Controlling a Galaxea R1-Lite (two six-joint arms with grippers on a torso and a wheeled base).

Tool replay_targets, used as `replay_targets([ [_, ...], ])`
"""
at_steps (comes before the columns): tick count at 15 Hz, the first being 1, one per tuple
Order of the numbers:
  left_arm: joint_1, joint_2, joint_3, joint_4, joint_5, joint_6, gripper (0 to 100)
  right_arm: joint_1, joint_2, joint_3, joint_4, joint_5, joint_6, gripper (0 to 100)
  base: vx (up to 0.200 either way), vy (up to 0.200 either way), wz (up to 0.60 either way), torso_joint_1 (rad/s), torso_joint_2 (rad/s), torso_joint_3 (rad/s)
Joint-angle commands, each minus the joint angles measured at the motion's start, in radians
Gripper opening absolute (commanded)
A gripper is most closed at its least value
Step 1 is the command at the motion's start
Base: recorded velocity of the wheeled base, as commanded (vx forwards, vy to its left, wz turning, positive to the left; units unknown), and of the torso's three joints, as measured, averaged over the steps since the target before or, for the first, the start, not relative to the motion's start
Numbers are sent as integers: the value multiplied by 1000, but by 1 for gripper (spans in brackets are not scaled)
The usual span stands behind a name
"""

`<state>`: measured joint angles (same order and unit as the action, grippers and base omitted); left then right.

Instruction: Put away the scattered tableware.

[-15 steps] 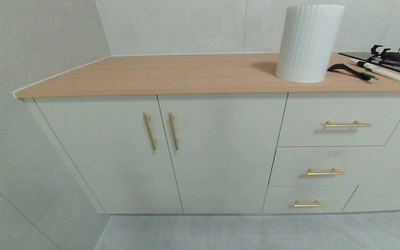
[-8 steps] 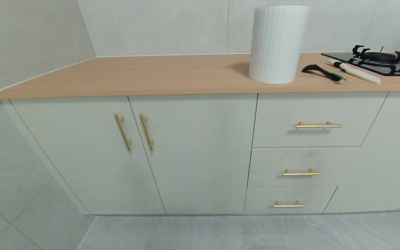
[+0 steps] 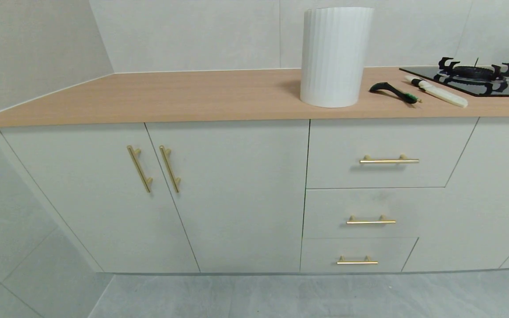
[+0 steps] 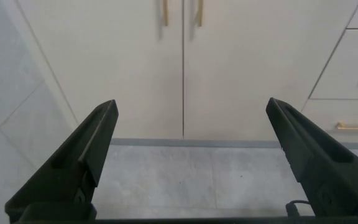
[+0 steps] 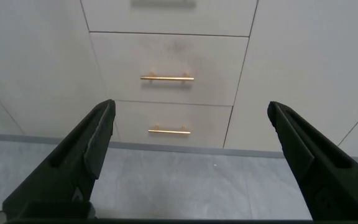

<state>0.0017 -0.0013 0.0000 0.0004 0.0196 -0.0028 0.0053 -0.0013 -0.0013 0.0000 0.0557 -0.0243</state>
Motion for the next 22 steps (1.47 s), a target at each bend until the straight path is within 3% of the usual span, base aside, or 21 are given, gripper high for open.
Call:
replay_targets([
  [1,0,1,0,0,0,0,100,-1,1,0,0,1,0,100,0,0,0,0,0,0],
  [7,0,1,0,0,0,0,100,-1,1,1,-2,-1,1,100,167,0,0,0,2,7],
  [17,0,1,0,0,0,0,100,-2,1,0,-3,-1,0,100,0,0,0,0,0,0],
  [20,0,1,0,0,0,0,100,24,87,-210,11,7,156,100,0,0,0,0,0,0],
  [22,0,1,0,0,0,0,100,74,204,-210,60,18,90,100,0,0,0,0,0,0],
])
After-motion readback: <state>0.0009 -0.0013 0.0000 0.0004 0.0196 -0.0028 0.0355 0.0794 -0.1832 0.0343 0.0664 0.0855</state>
